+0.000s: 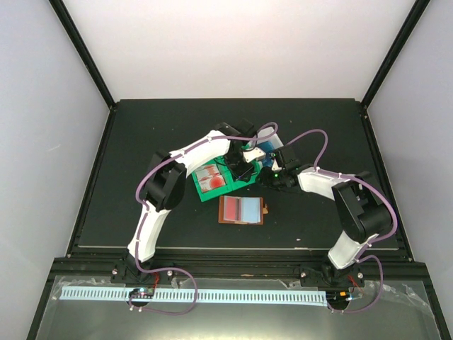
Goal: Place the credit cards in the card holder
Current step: Pick up the credit card from the storage box.
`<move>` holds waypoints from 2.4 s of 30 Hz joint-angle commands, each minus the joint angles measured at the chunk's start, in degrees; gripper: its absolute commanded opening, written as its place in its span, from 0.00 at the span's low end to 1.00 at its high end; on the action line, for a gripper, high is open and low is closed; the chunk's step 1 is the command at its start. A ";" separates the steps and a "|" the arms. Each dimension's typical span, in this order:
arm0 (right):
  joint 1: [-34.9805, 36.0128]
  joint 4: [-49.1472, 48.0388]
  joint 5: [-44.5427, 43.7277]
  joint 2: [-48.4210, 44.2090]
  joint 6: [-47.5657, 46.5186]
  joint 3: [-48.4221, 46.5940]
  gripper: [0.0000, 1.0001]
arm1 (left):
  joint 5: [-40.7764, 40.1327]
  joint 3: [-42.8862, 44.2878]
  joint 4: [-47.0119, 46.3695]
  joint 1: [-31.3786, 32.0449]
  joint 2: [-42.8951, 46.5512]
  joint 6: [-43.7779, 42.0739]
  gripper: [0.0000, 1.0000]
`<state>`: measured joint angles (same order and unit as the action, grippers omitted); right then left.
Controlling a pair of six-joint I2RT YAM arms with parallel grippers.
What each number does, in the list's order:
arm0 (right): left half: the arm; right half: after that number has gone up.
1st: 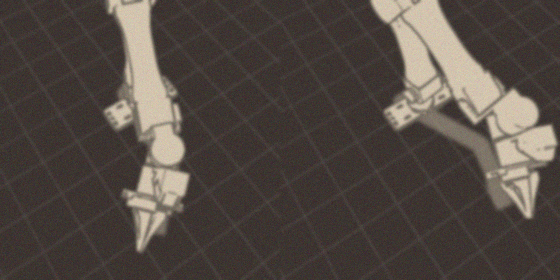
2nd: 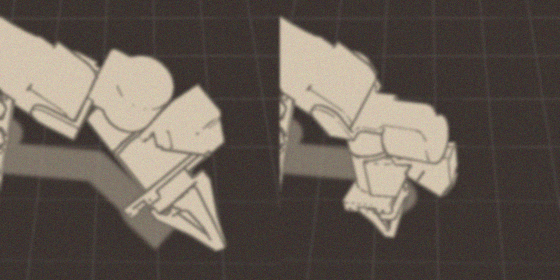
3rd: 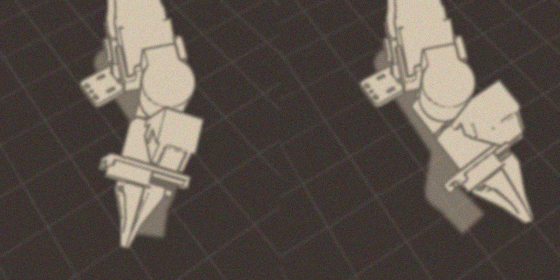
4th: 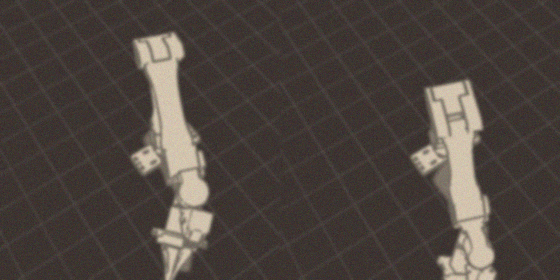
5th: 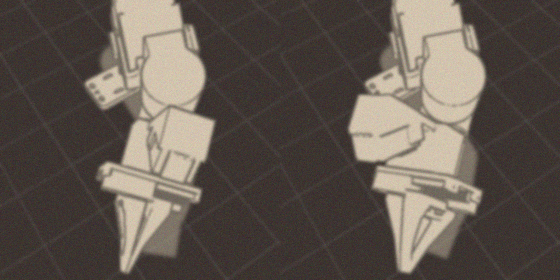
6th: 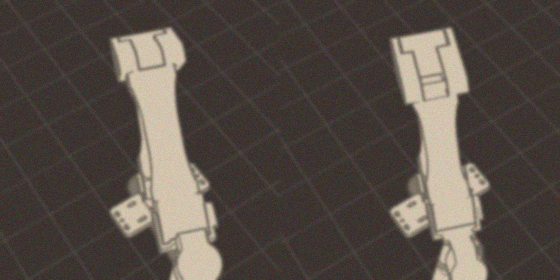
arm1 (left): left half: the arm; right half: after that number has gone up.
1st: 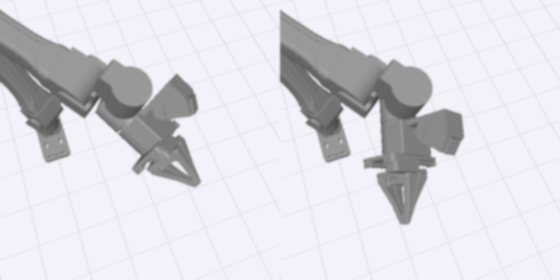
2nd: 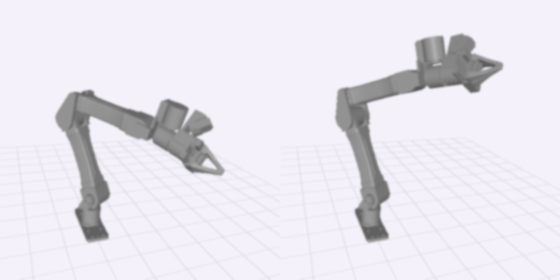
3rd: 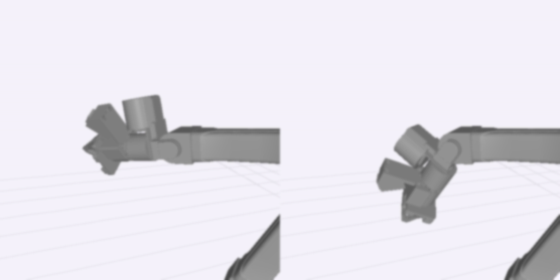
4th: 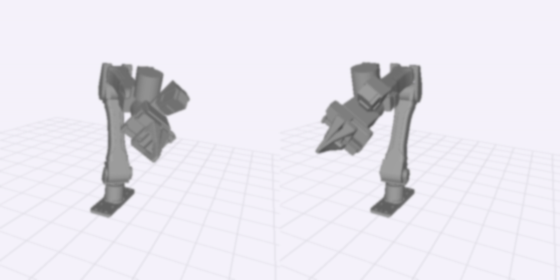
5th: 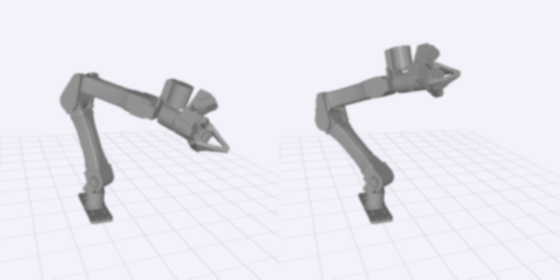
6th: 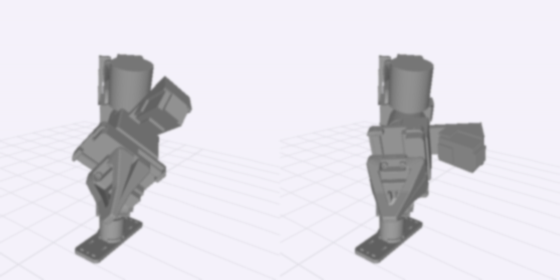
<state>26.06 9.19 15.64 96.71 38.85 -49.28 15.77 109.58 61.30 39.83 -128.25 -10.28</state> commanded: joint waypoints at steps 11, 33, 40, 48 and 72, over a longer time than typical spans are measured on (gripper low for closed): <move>0.32 0.70 -0.96 1.52 -1.05 -0.13 0.43 | 0.27 -0.71 0.49 0.67 1.18 -1.47 0.32; 0.32 -0.69 -1.66 -0.17 -0.10 1.59 0.43 | -0.15 -0.67 -1.65 0.96 1.77 -1.85 0.30; 0.34 -1.19 -1.98 -0.86 0.17 2.27 0.43 | 0.53 -0.86 -1.39 0.98 4.67 -1.84 0.27; 0.32 -1.11 -2.00 -1.30 0.25 2.67 0.43 | 0.49 -1.18 -1.13 0.95 5.25 -1.67 0.26; 0.30 -10.38 -5.31 -4.76 5.23 10.10 0.36 | -4.89 -3.13 -5.58 0.96 0.93 -0.17 0.48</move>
<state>26.17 1.30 13.08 92.82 42.76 -40.03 11.33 106.56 56.84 40.58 -125.71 -10.22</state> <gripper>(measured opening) 0.364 0.482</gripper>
